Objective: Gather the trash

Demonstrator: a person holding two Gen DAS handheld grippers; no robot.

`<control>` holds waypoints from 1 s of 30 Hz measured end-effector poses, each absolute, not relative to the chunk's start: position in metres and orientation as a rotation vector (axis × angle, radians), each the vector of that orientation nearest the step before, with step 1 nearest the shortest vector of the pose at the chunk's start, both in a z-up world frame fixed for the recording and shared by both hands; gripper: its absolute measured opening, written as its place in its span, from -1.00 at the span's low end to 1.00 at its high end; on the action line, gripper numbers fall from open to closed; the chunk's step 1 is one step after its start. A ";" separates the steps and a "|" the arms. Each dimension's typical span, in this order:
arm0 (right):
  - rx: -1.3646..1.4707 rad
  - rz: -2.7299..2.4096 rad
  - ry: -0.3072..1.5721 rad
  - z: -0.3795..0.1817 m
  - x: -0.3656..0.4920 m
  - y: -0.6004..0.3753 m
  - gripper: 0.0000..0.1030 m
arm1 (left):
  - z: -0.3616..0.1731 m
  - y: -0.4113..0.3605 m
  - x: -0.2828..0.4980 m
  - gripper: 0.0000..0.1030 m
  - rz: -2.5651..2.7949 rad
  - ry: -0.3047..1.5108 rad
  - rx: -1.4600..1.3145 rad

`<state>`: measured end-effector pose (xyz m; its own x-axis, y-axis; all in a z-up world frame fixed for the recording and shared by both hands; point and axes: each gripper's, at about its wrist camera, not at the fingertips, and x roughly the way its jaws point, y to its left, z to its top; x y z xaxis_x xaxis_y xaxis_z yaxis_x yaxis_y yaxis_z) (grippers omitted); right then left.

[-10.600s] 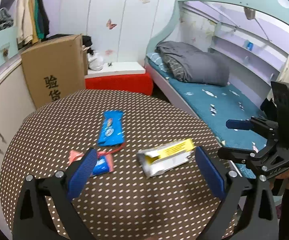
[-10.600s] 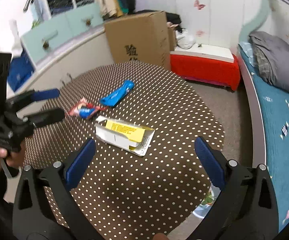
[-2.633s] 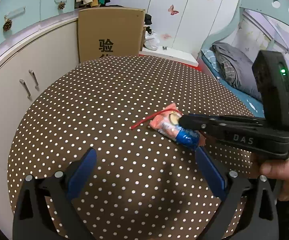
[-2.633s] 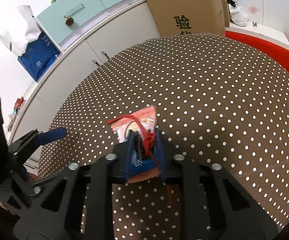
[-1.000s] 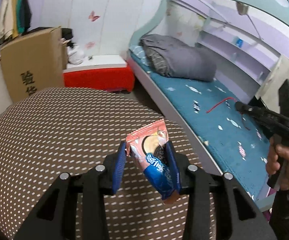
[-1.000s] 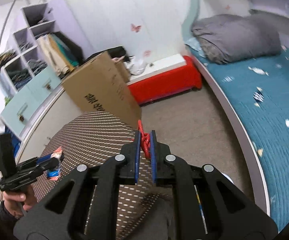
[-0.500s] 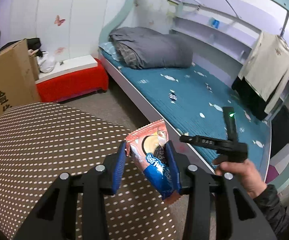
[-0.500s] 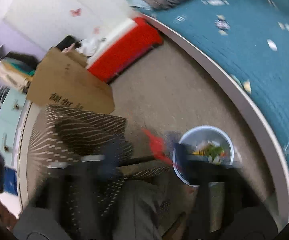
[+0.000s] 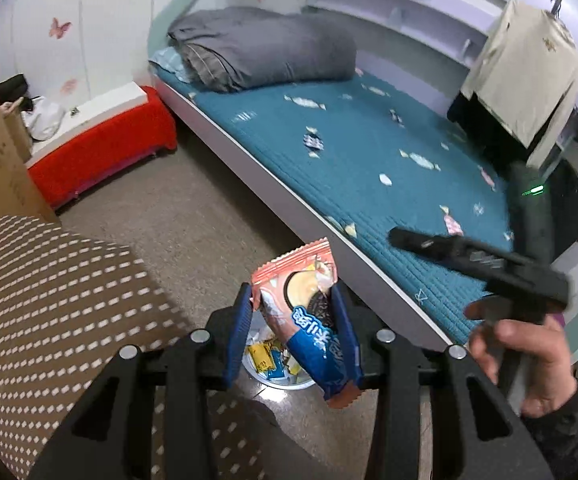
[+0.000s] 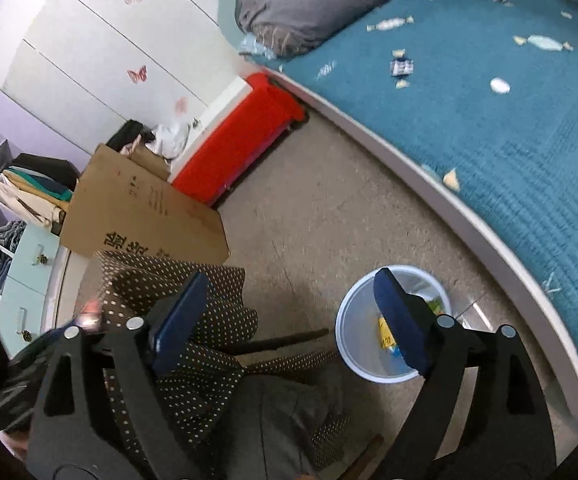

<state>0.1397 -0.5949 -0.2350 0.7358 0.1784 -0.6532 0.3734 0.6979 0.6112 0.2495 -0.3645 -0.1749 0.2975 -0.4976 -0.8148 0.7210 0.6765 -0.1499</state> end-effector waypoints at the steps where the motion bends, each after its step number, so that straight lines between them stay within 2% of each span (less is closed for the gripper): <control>1: 0.805 -0.123 0.747 -0.231 0.138 -0.595 0.68 | -0.178 -0.369 0.251 -0.23 -0.827 0.982 0.271; 4: 0.798 -0.126 0.725 -0.221 0.132 -0.597 0.71 | -0.194 -0.388 0.257 -0.13 -0.846 1.025 0.307; 5: 0.798 -0.126 0.721 -0.219 0.131 -0.597 0.74 | -0.198 -0.393 0.259 0.07 -0.854 1.036 0.314; 6: 0.795 -0.126 0.716 -0.218 0.130 -0.596 0.76 | -0.201 -0.395 0.261 0.47 -0.851 1.041 0.313; 8: 0.791 -0.130 0.718 -0.216 0.129 -0.594 0.79 | -0.202 -0.393 0.265 0.81 -0.831 1.023 0.298; 18: 0.772 -0.152 0.736 -0.214 0.117 -0.572 0.88 | -0.178 -0.353 0.259 0.85 -0.713 0.972 0.237; 30: 0.626 -0.131 0.727 -0.169 0.092 -0.501 0.88 | -0.114 -0.265 0.187 0.86 -0.567 0.749 0.152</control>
